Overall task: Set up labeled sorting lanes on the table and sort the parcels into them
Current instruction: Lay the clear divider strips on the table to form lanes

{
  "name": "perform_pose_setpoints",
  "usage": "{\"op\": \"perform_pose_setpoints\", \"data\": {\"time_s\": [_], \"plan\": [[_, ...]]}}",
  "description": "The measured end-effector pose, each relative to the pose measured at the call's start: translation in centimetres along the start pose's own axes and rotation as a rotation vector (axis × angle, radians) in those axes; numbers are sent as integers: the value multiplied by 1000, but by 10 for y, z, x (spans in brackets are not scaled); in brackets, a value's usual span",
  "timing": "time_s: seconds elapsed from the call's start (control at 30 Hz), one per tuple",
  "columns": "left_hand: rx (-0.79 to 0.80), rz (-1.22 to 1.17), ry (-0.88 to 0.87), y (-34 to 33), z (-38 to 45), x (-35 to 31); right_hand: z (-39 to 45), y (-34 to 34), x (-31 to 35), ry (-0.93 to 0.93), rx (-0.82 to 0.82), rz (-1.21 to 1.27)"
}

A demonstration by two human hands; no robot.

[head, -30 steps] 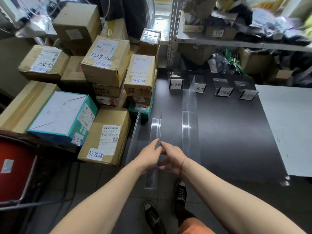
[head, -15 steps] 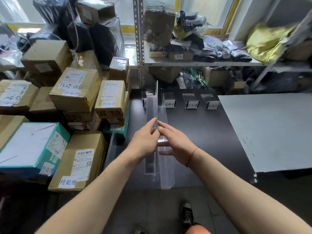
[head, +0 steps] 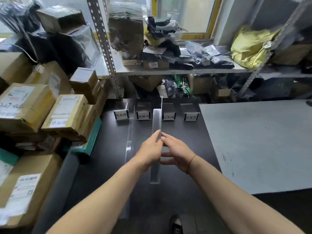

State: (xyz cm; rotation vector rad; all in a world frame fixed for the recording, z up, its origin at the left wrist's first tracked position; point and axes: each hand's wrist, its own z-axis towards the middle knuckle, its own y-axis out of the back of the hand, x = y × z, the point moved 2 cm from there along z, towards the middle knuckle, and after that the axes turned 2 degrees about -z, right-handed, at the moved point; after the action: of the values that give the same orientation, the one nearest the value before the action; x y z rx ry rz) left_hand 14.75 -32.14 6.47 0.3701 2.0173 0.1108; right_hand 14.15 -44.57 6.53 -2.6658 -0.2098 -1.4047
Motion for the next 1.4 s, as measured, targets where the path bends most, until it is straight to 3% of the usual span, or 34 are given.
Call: {"op": "perform_pose_setpoints", "data": {"time_s": [0.3,0.83,1.0,1.4], "plan": [[-7,-34,251,-41,82,65,65,32,-39,-257,43,-6],[10,14,188,-10,157,46,142,29,-4,-276,-6,-25],[34,2,194,-8,151,45,142,26,-1,-301,-4,36],[95,36,231,-25,66,78,144,27,-11,-290,-16,-85]]}}
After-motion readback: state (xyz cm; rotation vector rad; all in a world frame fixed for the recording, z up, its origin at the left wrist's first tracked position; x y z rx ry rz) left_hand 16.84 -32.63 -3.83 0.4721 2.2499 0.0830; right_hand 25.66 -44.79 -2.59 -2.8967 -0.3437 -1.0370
